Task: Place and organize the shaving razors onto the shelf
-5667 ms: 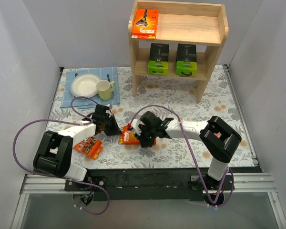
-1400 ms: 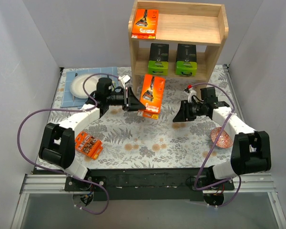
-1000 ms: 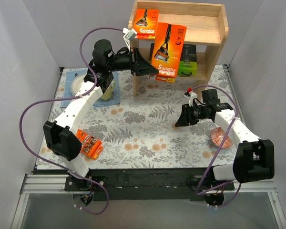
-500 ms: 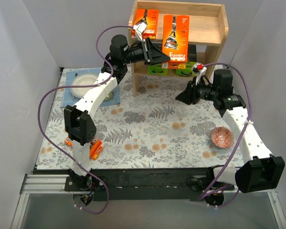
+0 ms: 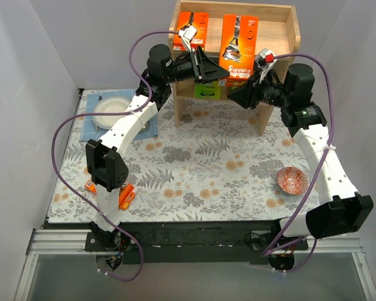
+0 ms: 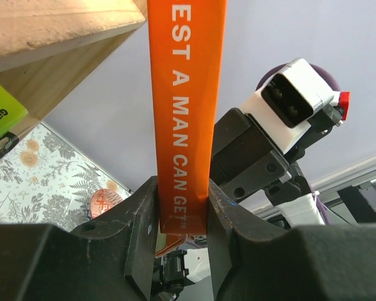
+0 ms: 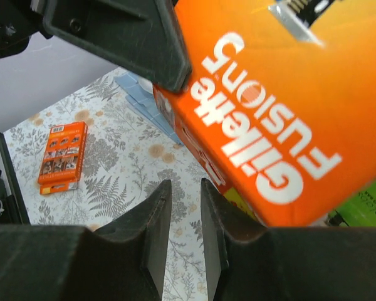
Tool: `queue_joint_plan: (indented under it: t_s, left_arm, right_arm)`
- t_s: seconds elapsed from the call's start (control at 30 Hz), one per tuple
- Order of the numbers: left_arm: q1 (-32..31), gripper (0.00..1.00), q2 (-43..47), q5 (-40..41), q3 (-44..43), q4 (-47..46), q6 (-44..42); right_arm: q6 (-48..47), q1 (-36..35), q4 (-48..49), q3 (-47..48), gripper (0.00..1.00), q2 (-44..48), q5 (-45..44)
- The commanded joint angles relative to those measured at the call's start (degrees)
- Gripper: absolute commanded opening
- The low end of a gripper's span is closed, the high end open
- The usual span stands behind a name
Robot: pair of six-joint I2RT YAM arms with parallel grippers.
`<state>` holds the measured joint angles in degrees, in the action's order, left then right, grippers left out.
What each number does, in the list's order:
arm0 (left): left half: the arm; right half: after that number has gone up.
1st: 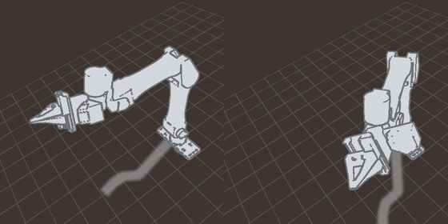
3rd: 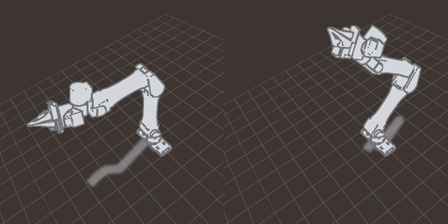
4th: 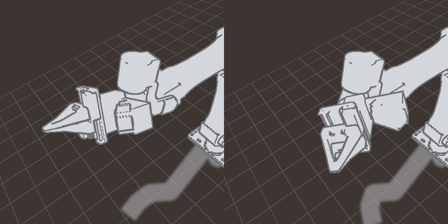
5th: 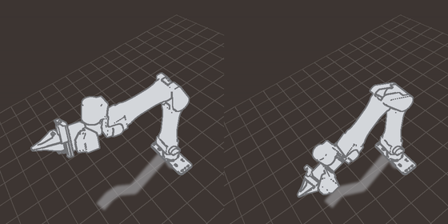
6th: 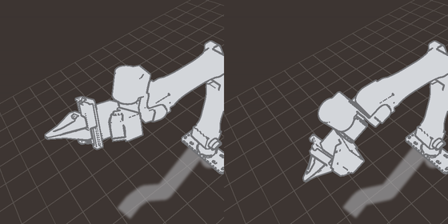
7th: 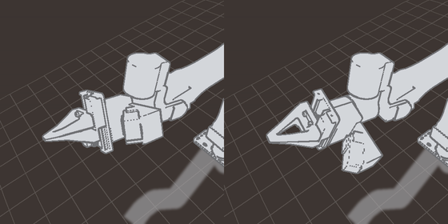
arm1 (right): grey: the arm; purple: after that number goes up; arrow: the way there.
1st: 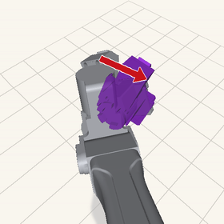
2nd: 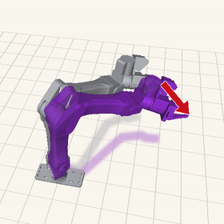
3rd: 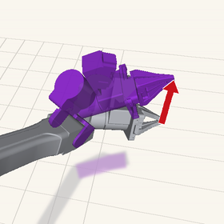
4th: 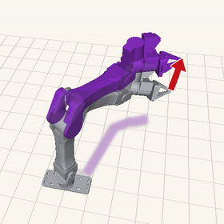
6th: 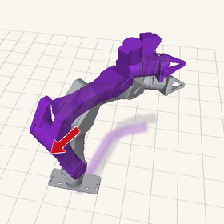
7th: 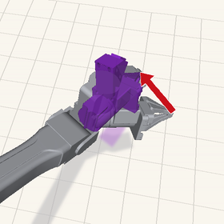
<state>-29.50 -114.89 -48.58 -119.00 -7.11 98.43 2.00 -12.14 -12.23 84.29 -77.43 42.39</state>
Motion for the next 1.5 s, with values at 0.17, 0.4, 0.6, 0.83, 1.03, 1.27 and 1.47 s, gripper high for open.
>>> queue_joint_plan:
  t_s: [0.17,0.4,0.6,0.83,1.03,1.27,1.47]
  left_arm:
    - [-0.3,0.41,2.5,1.9,-3.6,-2.6,-1.0]
    - [-0.3,0.5,1.5,3.0,-5.0,-3.2,-2.7]
    - [-0.4,0.53,1.8,2.5,-4.0,-3.1,-4.1]
    - [-0.6,0.54,3.6,1.1,-1.5,-3.1,-6.5]
    - [-0.6,0.55,5.6,0.4,0.8,-1.9,-11.1]
    - [-0.7,0.58,6.6,0.8,0.6,0.2,-17.1]
    - [-0.7,0.6,11.0,0.5,3.0,5.7,-22.9]
  right_arm:
    - [1.1,-1.3,5.0,8.9,0.31,-4.1,-2.4]
    - [1.1,-1.3,5.9,12.8,0.31,-6.8,-4.7]
    - [0.8,-1.3,6.6,16.3,0.3,-10.0,-5.3]
    - [1.1,-1.3,7.2,15.4,0.3,-10.6,-5.9]
    - [1.4,-1.3,9.4,11.8,0.3,-8.9,-6.7]
    - [1.9,-1.3,9.4,12.7,0.3,-9.6,-6.0]
    - [-1.4,-1.2,4.2,11.4,0.38,-6.7,-5.8]
